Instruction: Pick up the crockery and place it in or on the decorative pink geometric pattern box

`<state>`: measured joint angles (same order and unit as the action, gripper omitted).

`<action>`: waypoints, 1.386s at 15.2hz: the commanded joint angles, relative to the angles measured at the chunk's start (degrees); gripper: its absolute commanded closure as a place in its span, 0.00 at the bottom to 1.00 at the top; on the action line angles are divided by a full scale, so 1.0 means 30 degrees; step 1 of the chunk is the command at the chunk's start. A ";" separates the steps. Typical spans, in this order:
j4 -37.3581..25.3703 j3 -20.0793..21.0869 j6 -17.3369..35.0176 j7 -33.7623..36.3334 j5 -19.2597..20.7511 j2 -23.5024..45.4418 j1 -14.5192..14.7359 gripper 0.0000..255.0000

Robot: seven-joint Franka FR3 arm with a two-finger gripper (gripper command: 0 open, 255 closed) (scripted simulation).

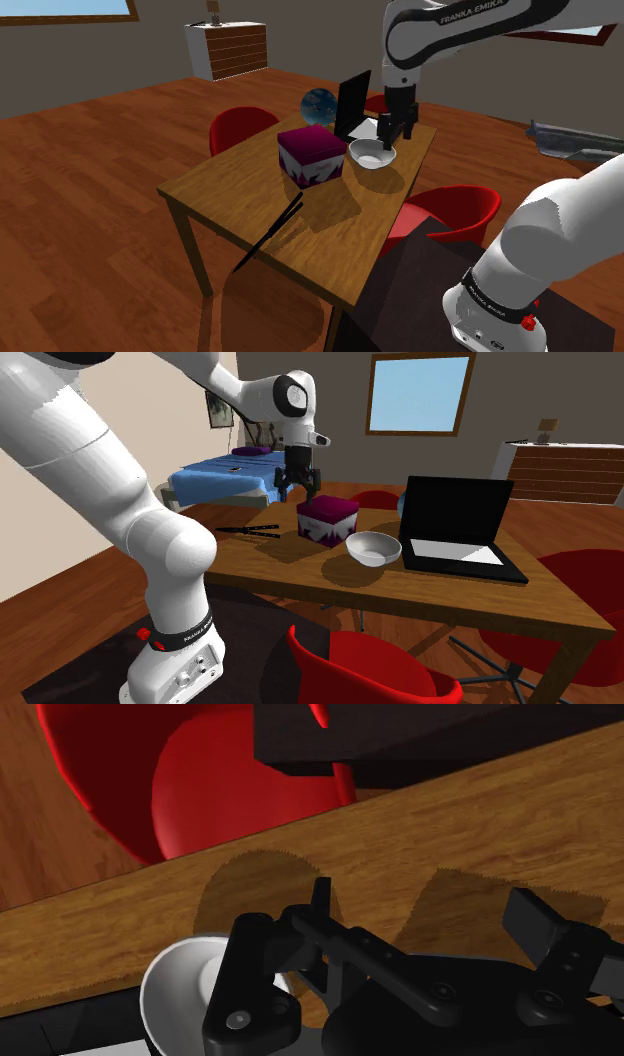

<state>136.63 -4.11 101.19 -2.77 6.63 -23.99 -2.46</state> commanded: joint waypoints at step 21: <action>-0.9102 -0.0974 0.6605 -0.0413 0.1359 1.4590 -0.0961 0.00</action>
<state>110.06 -7.03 120.29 -3.88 10.74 18.14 -5.21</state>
